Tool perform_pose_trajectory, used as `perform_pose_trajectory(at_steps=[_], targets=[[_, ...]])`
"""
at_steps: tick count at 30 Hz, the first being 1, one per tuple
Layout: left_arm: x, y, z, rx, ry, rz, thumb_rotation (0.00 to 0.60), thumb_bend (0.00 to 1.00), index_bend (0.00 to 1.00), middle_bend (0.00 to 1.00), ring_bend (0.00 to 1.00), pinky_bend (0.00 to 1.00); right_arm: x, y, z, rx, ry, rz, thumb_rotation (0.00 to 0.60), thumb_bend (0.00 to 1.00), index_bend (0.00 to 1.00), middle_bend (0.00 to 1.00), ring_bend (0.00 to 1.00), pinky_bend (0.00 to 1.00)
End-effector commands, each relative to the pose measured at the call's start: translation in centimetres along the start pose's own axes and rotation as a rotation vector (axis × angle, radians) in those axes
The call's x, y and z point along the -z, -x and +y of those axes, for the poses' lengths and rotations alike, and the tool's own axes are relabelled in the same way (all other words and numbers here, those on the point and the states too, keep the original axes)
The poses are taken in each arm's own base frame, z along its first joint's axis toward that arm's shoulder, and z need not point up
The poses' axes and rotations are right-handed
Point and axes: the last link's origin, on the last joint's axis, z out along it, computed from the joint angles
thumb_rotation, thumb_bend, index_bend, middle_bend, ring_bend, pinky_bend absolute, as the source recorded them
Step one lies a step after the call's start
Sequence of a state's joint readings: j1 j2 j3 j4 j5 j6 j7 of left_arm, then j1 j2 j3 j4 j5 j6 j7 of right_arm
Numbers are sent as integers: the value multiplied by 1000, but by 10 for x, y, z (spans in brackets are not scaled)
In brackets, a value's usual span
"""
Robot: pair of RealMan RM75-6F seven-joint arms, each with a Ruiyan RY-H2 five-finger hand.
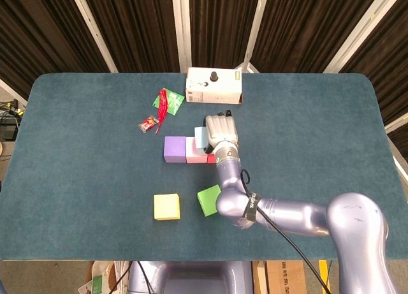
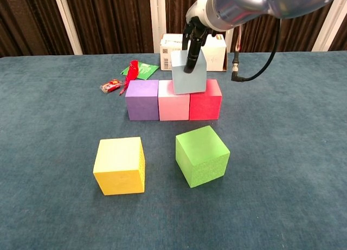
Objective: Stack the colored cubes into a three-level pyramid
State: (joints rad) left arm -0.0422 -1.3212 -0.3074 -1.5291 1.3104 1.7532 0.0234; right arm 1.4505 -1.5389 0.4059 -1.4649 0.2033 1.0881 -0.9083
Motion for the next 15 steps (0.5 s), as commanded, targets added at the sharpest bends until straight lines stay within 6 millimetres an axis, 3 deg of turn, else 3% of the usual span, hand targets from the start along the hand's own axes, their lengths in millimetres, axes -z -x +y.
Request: perform_pose_trajectory(at_steps=[1,15], targets=[[-1,-1,-1,1,-4,4,600,352,62,0,0,0,2,-1,-4,1,-3,2,600,241,404,333,165,0],[-3,-5,-5,6,-25,15,600,352,62,0,0,0,5,3,-8,3,23,-2,600,242,405,333,165,0]])
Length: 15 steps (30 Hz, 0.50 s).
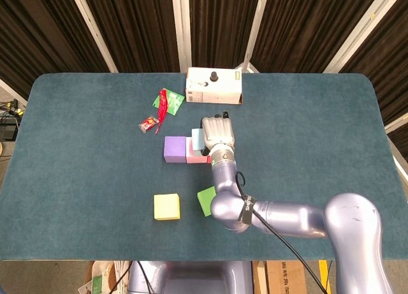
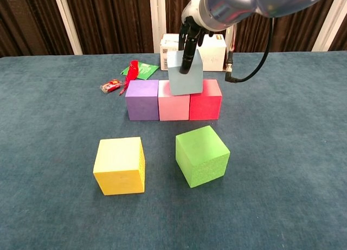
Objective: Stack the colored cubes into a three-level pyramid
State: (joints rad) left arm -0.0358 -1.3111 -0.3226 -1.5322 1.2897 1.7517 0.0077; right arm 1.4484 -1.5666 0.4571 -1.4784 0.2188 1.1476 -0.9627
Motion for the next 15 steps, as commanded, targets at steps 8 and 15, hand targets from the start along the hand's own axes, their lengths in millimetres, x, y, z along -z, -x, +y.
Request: perform_pose_trajectory(at_steps=[8,15], targets=[[0,0,0,-8,-3,-2,600,352,66,0,0,0,-2,1,1,-4,14,-1,600,241,405,333,165,0],[0,1,0,-14,-5,-2,600,352,68,0,0,0,-2,2,3,-3,11,0,600,241,405,333,165,0]])
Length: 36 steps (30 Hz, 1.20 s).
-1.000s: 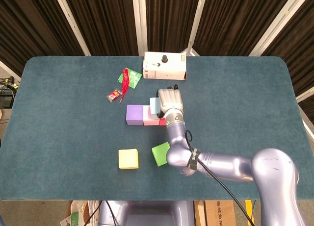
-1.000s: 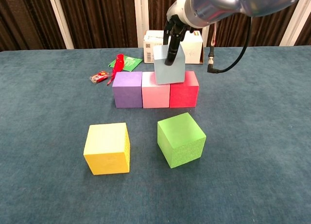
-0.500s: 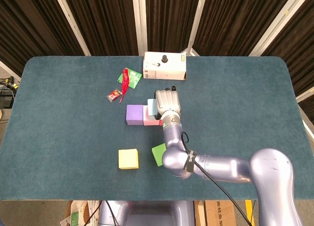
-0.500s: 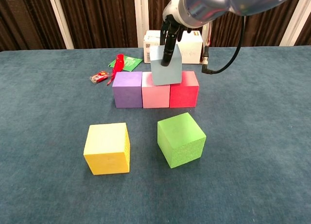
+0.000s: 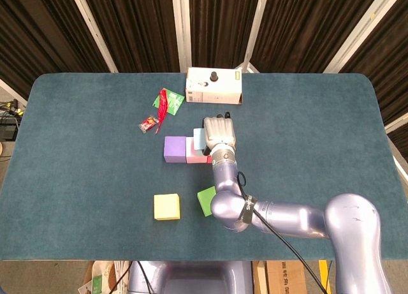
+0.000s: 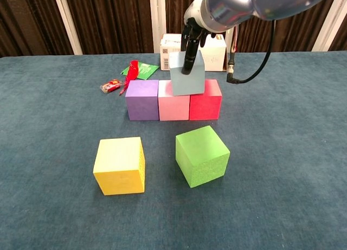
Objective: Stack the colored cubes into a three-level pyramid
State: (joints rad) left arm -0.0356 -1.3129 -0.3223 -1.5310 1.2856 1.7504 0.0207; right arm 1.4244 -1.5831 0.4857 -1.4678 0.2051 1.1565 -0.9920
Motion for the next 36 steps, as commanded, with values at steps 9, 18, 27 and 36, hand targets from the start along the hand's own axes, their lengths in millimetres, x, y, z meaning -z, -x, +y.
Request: perform_pose_trajectory(at_steps=[9,18,27,36], targets=[[-1,1,0,-5,-2,3,600,352,68,0,0,0,-3,2,2,-2,4,-6,600,242,405,332,165,0],[-2,1,0,-6,-2,9,600,352,68,0,0,0,-3,3,1,-5,-4,-8,600,241,405,332,165,0],[-2,1,0,-7,-3,12,600,352,68,0,0,0,-2,2,1,0,-4,-7,600,242,401,329,165,0],[-2,1,-1,-13,-6,14,600,352,68,0,0,0,-1,1,1,6,-5,-8,600,241,359,316,160,0]])
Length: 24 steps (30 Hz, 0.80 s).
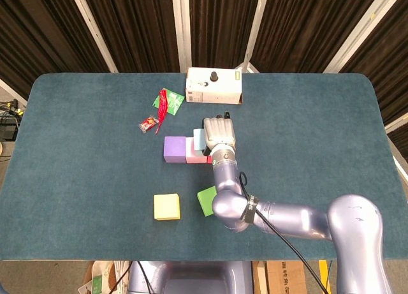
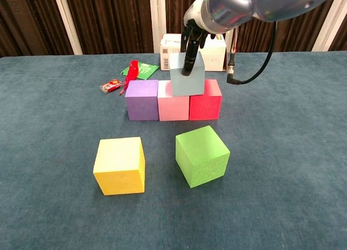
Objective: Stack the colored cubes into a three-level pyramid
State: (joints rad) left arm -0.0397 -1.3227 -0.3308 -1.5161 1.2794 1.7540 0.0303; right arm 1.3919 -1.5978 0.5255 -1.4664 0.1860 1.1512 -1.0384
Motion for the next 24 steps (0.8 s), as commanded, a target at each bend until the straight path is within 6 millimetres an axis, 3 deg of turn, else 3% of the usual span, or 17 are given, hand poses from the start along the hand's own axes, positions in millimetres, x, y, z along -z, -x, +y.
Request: perform_pose_trajectory(at_steps=[1,24], targets=[[0,0,0,-2,0,0,600,352,68,0,0,0,0,-1,0,2,1,0,600,242,354,315,158,0],[0,0,0,-6,-3,-1,600,352,68,0,0,0,1,-1,-1,6,2,-6,600,241,299,242,131,0]])
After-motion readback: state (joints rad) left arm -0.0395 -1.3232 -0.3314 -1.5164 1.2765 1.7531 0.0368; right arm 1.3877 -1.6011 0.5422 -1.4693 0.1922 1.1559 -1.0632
